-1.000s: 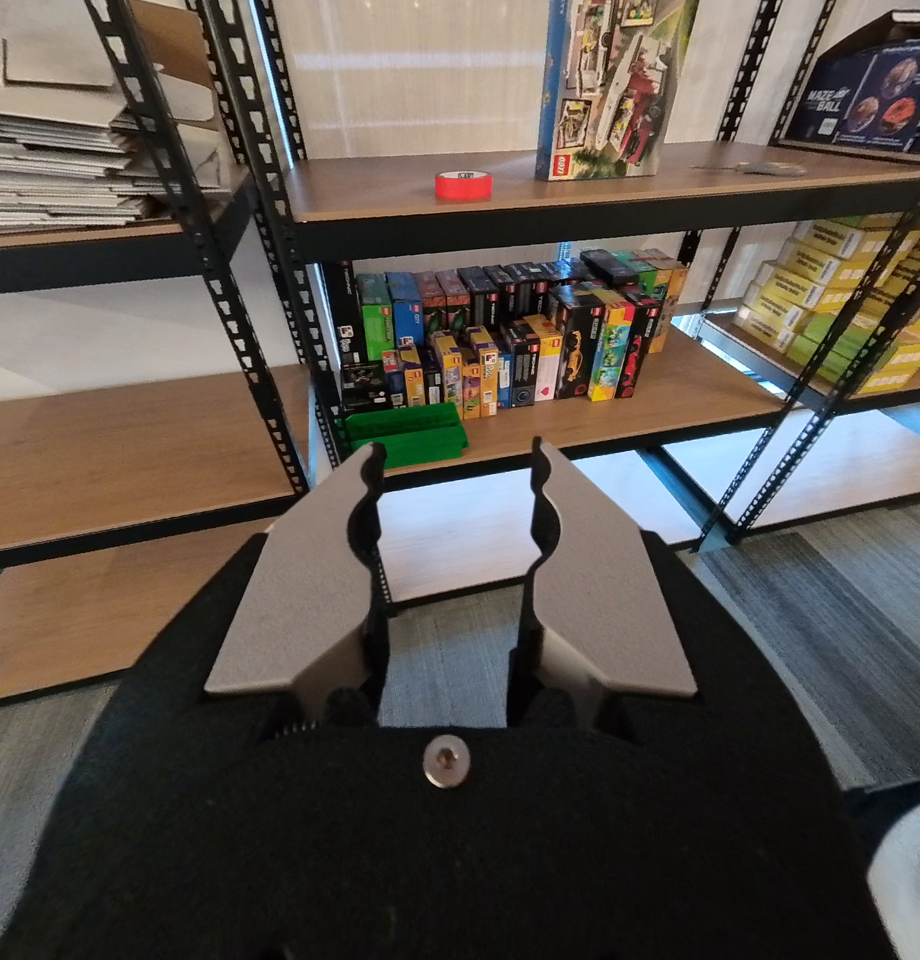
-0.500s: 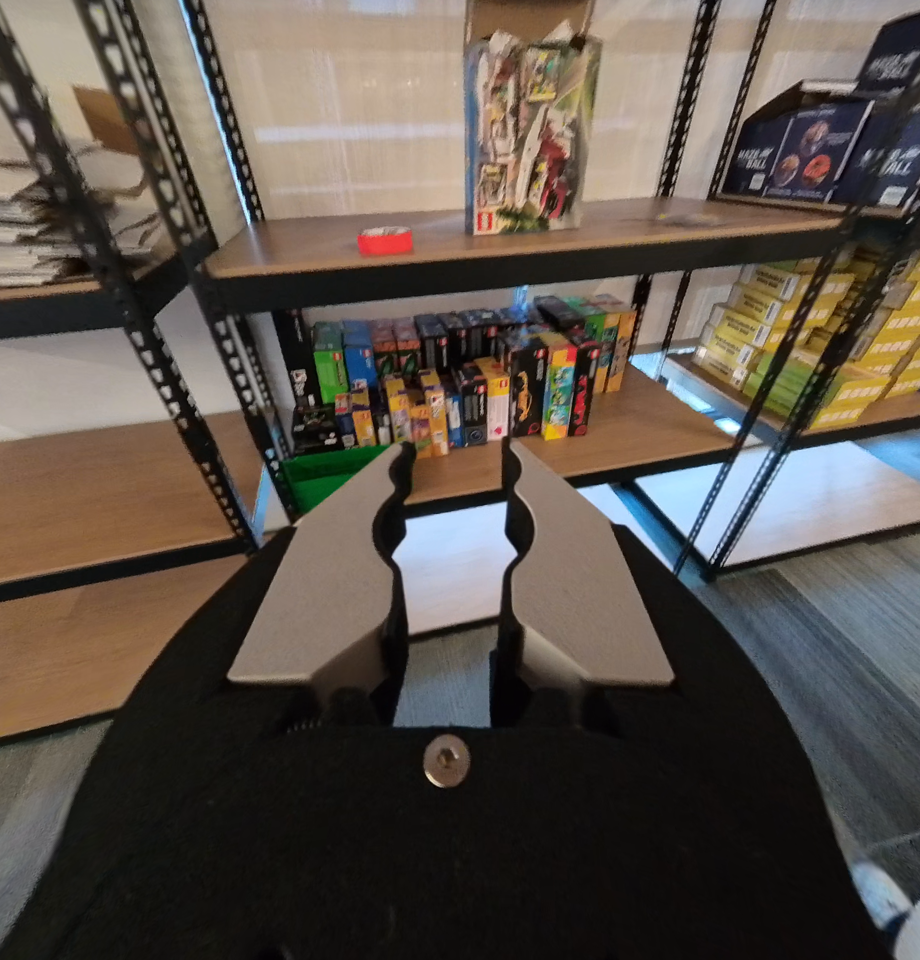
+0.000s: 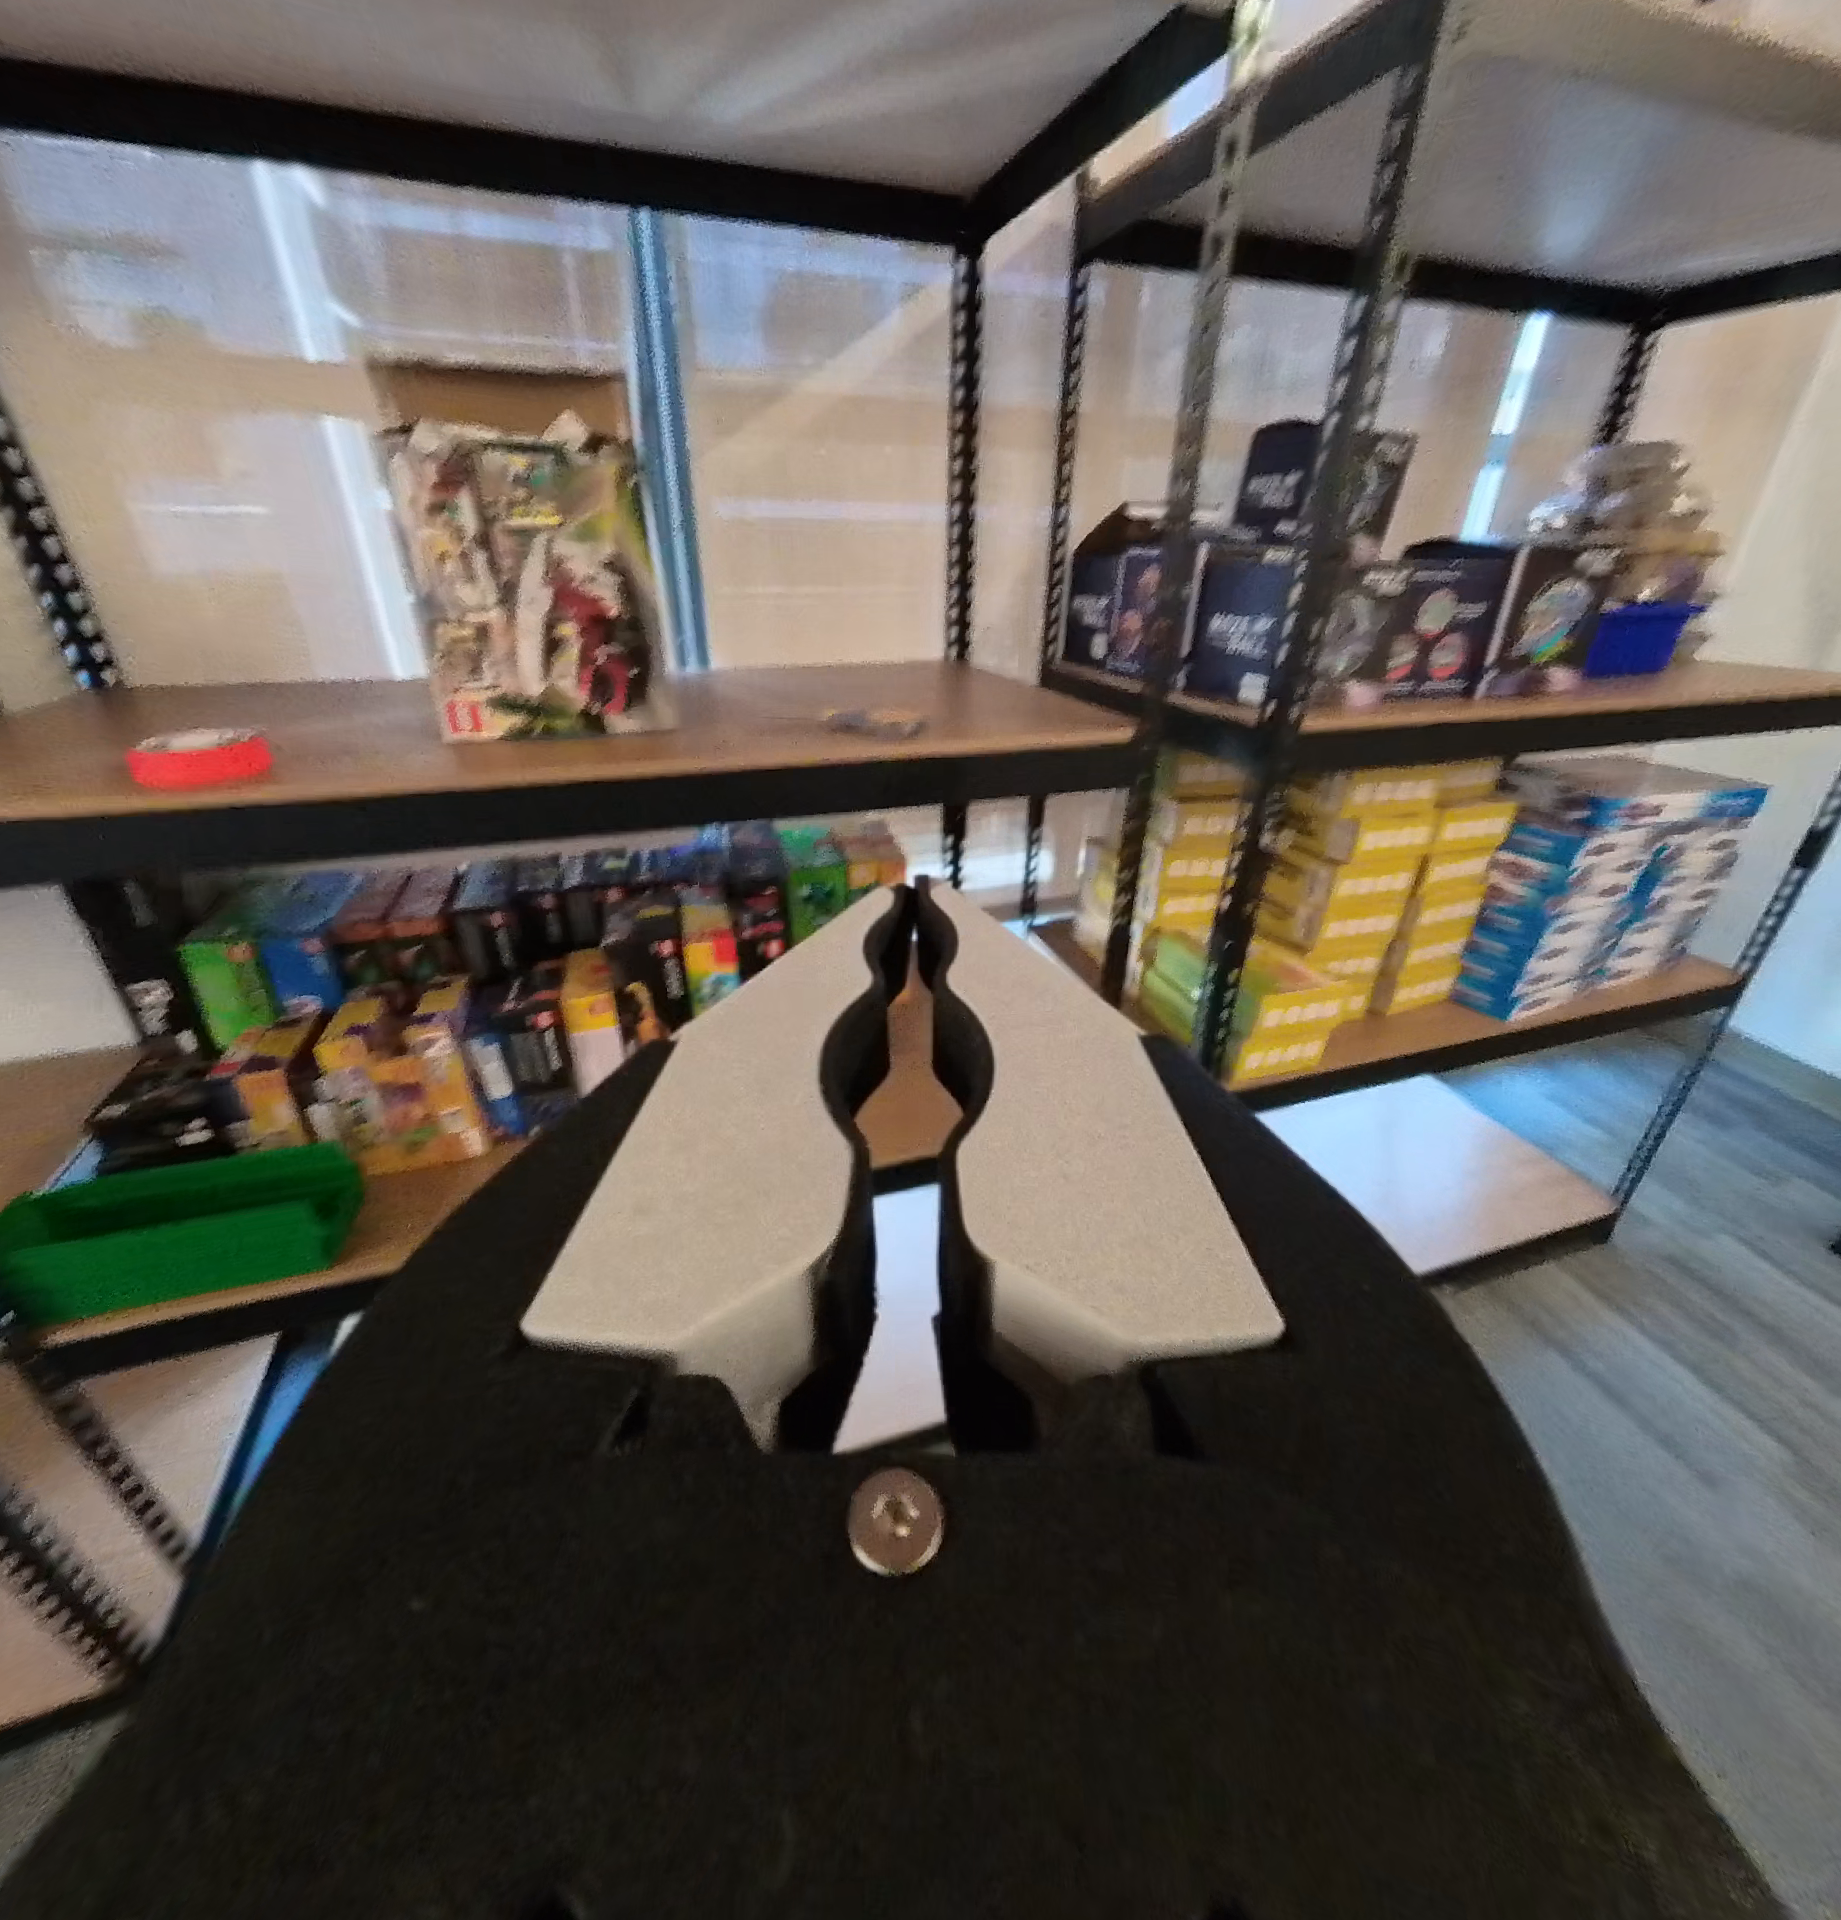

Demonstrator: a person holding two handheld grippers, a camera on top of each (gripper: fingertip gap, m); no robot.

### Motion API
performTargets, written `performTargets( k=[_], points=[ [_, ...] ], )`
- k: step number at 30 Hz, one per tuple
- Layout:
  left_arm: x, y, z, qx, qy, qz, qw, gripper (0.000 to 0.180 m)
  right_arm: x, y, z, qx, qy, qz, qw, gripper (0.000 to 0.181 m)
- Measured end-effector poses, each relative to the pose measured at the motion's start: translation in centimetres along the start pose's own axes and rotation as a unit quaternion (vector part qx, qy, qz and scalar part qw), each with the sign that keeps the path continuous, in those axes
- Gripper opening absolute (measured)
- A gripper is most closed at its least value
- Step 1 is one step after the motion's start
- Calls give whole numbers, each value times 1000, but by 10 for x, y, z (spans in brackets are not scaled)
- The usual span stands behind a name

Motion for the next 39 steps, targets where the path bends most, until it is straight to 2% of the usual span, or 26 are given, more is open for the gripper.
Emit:
performTargets(
  k=[4,6,19,25,27,31,35,39],
  points=[
    [-83,30,53,27,-27,75,996,0,32,-9,65,-39,63,42,996,29],
    [-112,42,73,33,-42,104,993,0,51,-13,91,-43,75,39,995,29],
    [-196,97,132,84,-112,185,973,0,136,-33,198,-19,160,2,987,31],
    [-207,133,118,54,-89,186,977,0,181,-28,203,-35,193,-29,980,34],
    [-205,142,112,49,-108,193,974,0,191,-28,195,-43,195,-23,980,34],
    [-193,155,113,79,-159,233,956,0,203,-34,176,-52,187,-20,981,34],
    [-179,166,111,127,-168,214,954,0,195,-52,167,-25,185,-22,982,35],
    [-159,149,84,152,-141,196,958,0,162,-62,137,-25,183,0,983,35]
  ],
)
Point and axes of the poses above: each gripper's, where its closed fingertips meet, y out along the fingers, x out of its underside, z = x × y across the jaws, the point moved 6 cm from there along -y, back along the fingers, and after that the axes turned 13 degrees about y, right-handed, at the moved point
